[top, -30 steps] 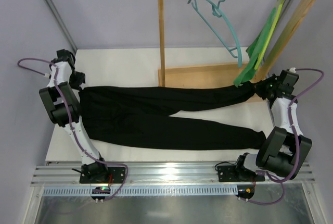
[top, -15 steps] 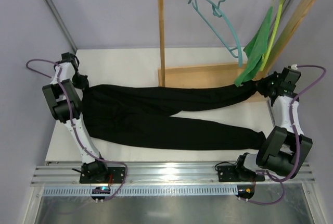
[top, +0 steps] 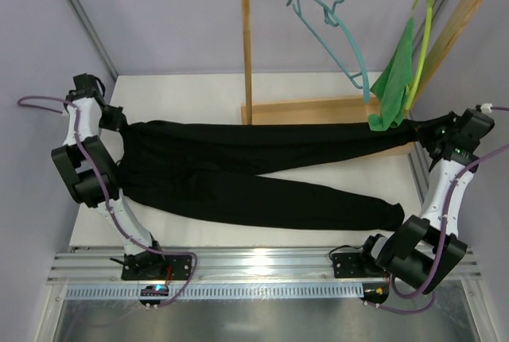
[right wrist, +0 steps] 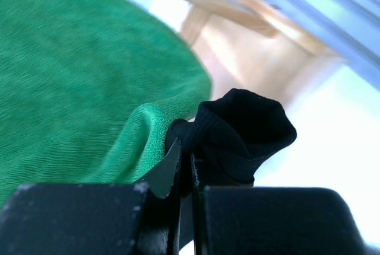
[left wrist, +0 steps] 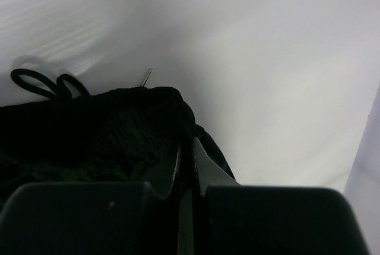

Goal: Place the trousers on the hanger
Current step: Fold the trousers

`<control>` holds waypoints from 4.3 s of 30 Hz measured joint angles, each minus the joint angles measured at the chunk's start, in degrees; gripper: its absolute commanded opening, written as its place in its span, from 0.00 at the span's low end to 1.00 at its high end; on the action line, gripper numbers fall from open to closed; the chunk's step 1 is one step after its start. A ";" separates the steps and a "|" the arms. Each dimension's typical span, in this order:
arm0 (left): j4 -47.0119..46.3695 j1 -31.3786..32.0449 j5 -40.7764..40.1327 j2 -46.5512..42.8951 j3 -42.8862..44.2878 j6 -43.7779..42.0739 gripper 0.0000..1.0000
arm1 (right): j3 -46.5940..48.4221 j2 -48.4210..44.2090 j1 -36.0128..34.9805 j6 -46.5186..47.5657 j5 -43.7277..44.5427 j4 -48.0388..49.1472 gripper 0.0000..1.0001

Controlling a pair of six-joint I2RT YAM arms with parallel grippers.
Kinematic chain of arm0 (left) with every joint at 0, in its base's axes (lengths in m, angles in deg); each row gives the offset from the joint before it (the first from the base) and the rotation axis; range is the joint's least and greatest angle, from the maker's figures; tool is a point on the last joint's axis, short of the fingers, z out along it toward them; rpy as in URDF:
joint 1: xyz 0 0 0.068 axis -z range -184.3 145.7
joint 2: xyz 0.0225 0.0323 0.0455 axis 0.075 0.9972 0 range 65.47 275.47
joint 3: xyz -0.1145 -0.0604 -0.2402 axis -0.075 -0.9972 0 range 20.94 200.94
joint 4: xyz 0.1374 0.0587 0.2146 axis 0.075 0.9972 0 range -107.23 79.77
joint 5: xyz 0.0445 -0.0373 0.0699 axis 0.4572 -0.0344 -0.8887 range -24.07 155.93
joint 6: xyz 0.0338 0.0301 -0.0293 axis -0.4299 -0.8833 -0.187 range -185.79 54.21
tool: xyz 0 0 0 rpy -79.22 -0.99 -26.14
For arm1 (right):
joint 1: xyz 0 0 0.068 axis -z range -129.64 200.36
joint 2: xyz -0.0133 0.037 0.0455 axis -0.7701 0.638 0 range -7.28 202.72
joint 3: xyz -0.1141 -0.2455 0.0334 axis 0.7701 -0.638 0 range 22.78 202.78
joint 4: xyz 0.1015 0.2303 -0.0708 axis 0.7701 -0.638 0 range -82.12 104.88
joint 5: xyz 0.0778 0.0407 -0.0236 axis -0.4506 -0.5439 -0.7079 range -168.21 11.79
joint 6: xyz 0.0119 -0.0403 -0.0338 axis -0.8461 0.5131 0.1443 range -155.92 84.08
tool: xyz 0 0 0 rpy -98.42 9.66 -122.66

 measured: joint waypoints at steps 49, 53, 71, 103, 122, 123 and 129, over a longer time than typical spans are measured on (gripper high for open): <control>-0.72 -14.67 -0.85 -25.79 -33.68 -11.96 0.08 | -19.23 -13.81 17.64 4.68 17.33 -30.25 0.18; -0.42 -17.73 0.37 -24.90 -35.85 -12.26 0.23 | -20.26 -11.96 18.34 4.72 17.31 -30.82 0.30; 0.31 -8.20 3.04 -37.42 -28.74 -12.85 0.44 | -8.50 -19.04 4.66 4.17 6.82 -31.06 0.55; 0.09 -14.23 -4.79 -23.52 -43.76 -16.26 0.26 | 0.39 25.09 -95.38 23.21 23.10 3.67 0.45; -4.74 -9.57 6.91 -9.77 -31.26 -13.90 0.34 | 9.46 33.24 -95.78 22.43 35.65 4.44 0.41; -4.63 -8.74 7.39 -8.70 -29.57 -13.97 0.36 | 10.71 33.57 -95.78 22.18 36.22 3.89 0.41; -2.47 -6.86 4.74 -11.47 -25.14 -16.83 0.54 | 13.29 32.85 -95.78 22.93 34.91 3.13 0.41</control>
